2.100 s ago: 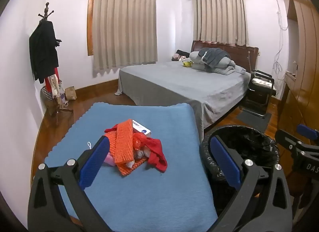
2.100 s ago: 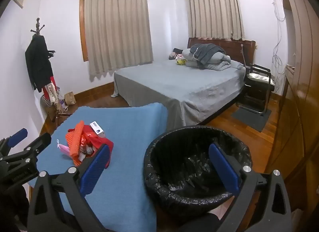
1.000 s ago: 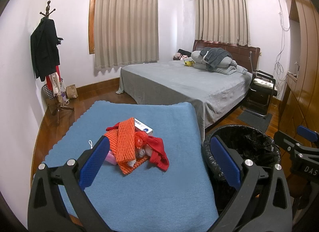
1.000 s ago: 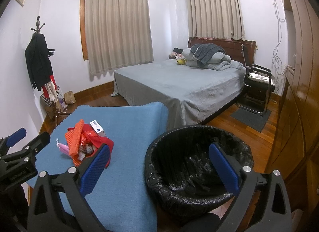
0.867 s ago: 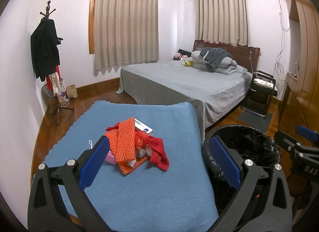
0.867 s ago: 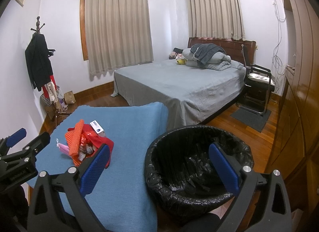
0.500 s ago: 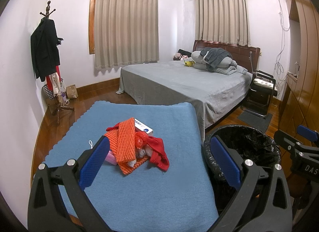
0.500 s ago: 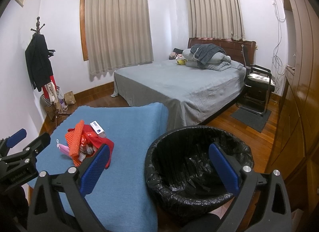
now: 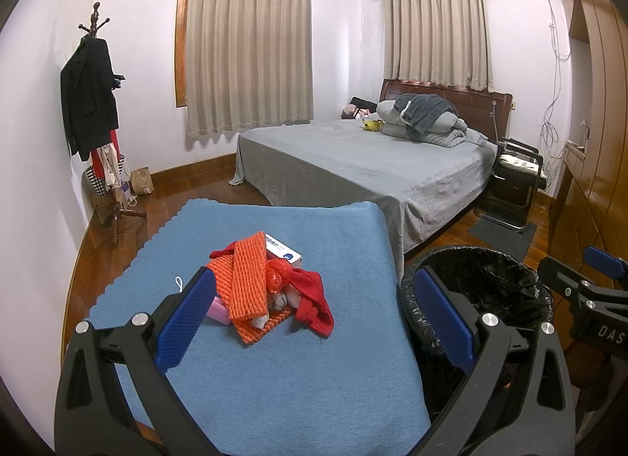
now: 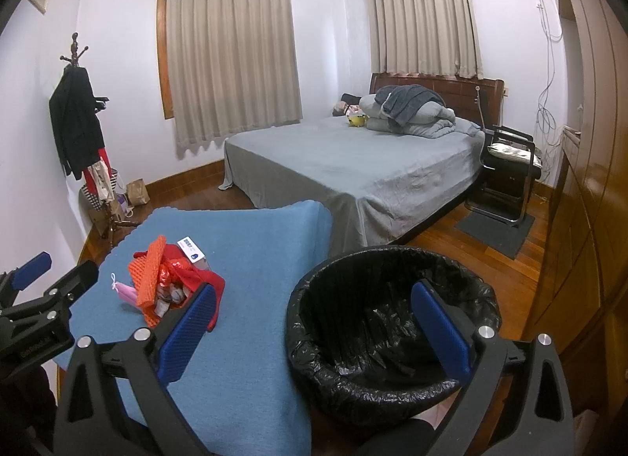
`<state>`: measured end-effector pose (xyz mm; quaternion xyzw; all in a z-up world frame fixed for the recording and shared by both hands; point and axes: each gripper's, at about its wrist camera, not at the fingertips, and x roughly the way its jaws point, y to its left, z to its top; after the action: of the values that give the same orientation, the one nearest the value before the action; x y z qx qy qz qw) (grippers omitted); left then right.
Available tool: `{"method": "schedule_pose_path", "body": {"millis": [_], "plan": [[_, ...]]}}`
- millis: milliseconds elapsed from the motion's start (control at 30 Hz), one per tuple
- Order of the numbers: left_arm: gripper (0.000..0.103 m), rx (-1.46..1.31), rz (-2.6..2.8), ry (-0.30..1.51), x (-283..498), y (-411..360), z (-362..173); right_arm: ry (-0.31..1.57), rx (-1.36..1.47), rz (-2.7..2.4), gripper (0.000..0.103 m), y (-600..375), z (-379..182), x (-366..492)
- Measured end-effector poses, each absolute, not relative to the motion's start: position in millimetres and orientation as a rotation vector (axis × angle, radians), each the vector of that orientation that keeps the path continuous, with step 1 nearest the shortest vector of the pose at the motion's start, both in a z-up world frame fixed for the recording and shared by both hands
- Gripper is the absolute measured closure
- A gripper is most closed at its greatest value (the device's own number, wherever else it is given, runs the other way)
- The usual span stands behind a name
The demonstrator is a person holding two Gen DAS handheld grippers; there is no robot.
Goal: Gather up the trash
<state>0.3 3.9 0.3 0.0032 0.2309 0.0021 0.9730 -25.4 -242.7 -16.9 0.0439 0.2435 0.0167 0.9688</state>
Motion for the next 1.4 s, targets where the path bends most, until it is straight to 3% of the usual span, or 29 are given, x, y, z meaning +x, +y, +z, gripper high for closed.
{"method": "schedule_pose_path", "body": {"millis": [1167, 1400], "plan": [[0.005, 0.001, 0.009, 0.472, -3.6, 8.1, 1.4, 0.511, 0.091, 0.052, 0.006, -233.4, -29.2, -15.1], [0.005, -0.03, 0.041, 0.501, 10.9, 37.2, -19.2, 0.506, 0.093, 0.077, 0.006, -223.9, -37.7, 4.6]]}}
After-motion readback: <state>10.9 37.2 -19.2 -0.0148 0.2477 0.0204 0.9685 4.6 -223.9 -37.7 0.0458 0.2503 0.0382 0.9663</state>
